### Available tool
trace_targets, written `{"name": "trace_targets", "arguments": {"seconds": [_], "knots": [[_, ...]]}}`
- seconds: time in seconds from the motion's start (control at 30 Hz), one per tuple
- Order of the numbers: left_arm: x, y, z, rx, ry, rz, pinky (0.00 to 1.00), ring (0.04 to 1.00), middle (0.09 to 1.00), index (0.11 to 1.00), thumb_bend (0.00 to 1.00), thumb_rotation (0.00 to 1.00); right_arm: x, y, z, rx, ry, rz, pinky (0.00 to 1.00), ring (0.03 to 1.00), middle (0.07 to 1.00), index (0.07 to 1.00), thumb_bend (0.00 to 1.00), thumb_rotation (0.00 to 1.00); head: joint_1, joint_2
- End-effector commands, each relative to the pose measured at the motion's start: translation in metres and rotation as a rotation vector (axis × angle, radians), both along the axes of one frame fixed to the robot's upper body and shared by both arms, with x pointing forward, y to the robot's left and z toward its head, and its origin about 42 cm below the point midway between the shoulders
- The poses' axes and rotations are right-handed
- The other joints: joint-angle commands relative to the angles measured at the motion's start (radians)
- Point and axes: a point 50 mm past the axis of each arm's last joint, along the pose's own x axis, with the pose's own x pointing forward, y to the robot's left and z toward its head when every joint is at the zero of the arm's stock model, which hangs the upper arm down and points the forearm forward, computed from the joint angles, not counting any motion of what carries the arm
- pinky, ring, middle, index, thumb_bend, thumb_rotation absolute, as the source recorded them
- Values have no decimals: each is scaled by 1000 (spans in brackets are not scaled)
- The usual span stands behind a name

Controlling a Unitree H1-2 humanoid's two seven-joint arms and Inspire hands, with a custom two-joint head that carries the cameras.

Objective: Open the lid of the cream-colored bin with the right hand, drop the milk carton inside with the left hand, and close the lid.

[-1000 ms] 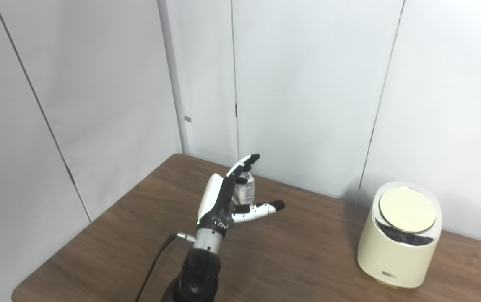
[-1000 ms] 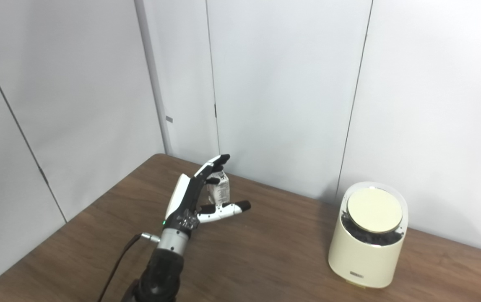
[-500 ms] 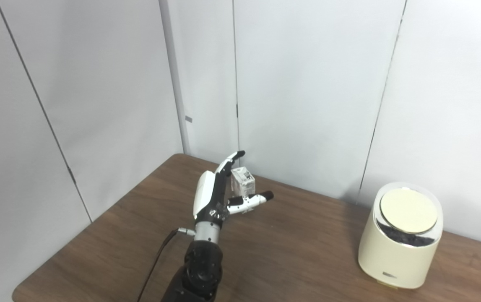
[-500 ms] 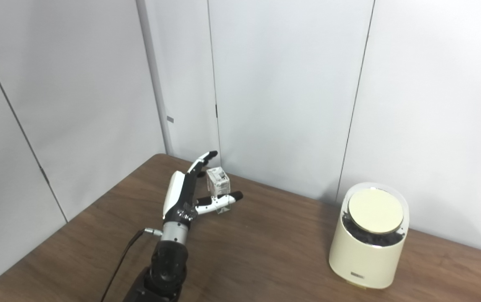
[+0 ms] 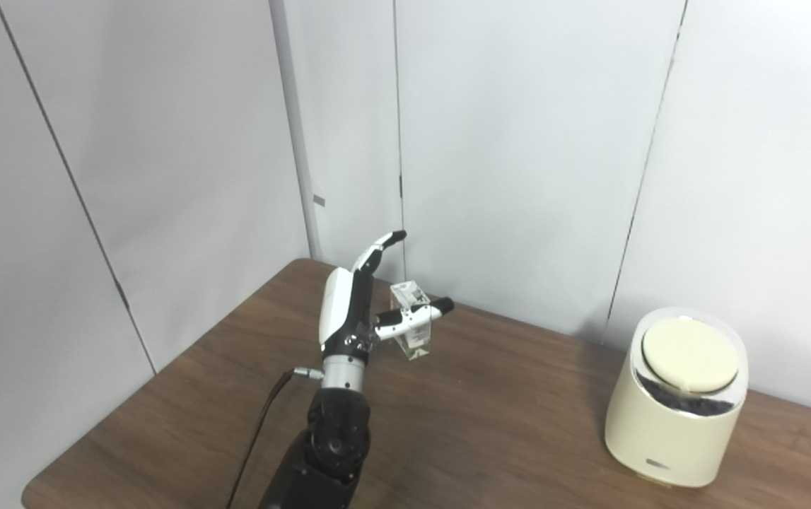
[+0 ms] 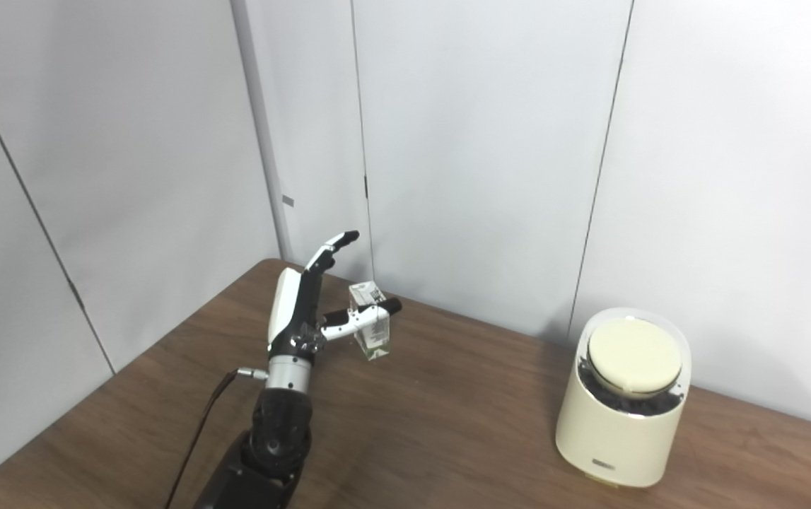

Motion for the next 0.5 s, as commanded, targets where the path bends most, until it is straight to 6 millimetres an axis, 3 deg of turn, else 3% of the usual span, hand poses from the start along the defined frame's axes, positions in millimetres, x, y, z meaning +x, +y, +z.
{"name": "trace_targets", "arguments": {"seconds": [0.0,0.27,0.47], "knots": [[11,7,29,46,-91,10,852,904,879,865,1000,357,0,1,-3,0,-6,-12,702,784,797,756,185,491,1,-1],[21,23,31,41,-10,-15,838,895,874,890,1000,373,1,-1,-3,-1,-8,-15,707,784,795,754,178,469,1,1],[23,35,34,6,90,-93,929,952,921,963,1000,462,1,-6,-4,-12,-16,-16,696,780,791,753,204,548,-4,-2]]}}
